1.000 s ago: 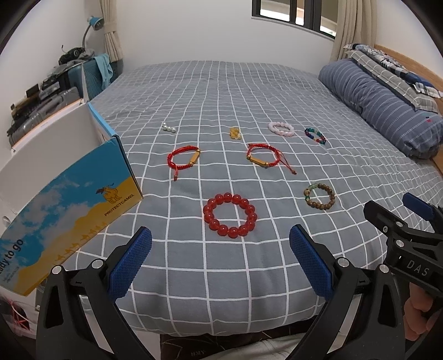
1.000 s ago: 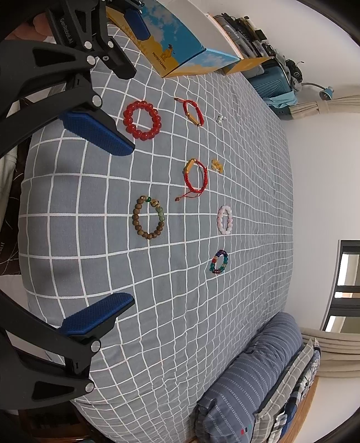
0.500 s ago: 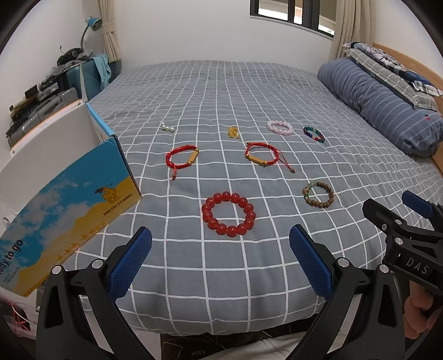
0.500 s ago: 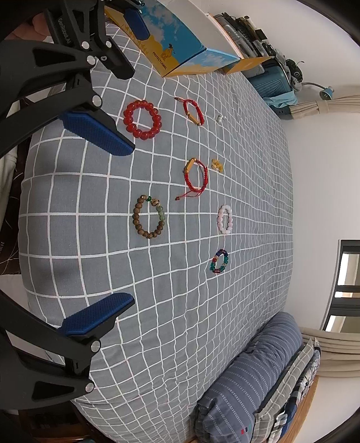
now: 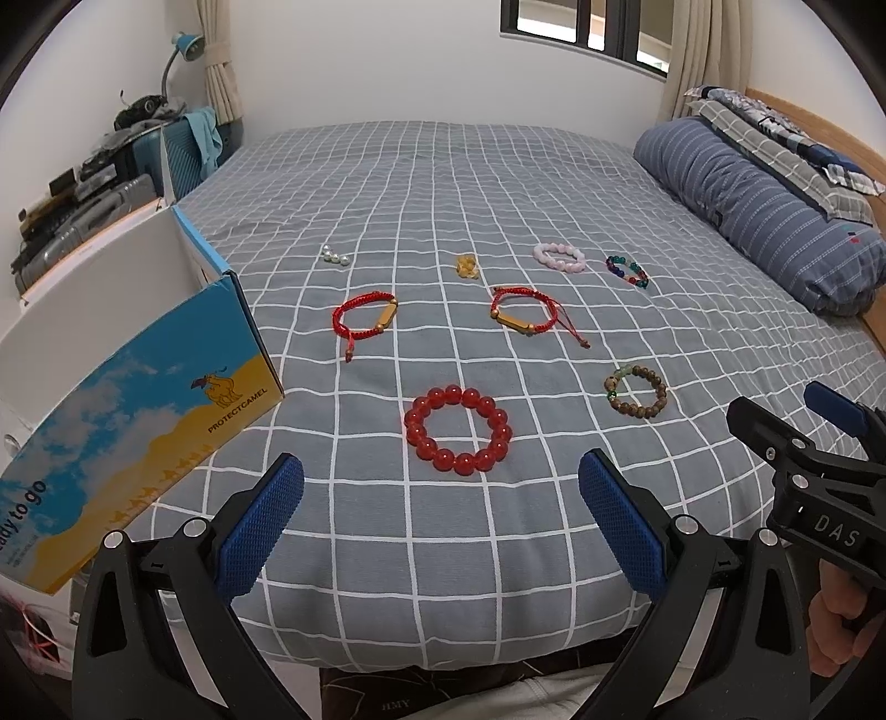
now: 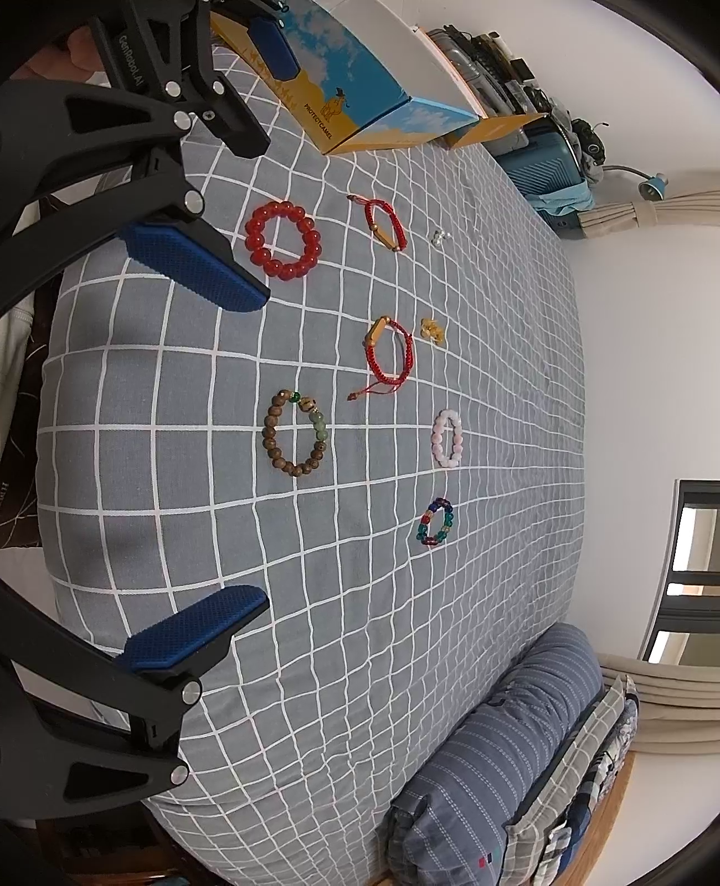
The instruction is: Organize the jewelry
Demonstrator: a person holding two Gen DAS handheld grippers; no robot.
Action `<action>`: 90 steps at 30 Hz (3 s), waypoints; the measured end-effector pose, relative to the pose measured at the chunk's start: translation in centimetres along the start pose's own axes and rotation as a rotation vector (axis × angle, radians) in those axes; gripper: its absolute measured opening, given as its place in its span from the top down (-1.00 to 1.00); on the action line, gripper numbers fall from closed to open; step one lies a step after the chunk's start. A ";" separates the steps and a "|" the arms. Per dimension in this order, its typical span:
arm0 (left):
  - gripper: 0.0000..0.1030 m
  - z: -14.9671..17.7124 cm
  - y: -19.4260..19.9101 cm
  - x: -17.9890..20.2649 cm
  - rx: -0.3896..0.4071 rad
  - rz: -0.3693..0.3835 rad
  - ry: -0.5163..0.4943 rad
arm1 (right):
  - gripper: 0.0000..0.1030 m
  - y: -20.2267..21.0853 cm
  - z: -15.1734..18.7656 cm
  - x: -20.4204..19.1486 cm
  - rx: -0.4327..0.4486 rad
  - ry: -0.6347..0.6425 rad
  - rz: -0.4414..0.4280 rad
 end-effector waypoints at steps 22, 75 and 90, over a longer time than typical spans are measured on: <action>-0.89 0.0 -0.4 0.0 -0.012 -0.003 -0.005 | -0.85 -0.1 -0.2 -0.2 -0.002 0.001 0.007; 0.82 -18.3 -28.3 -3.3 -0.275 0.012 0.014 | 0.82 -31.8 -16.6 5.5 -0.438 -0.094 0.079; 0.82 -19.1 -25.9 -2.5 -0.275 0.087 0.021 | 0.83 -28.5 -17.6 5.5 -0.382 -0.105 0.040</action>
Point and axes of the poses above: each gripper's, at about its wrist camera, not at the fingertips, and y roughly against the way its jaws point, x to its right, z to its underside, the point moved 1 cm from there along -y, roughly the way its jaws point, and after that the axes turned 11 degrees about z, right-handed, at the moved point
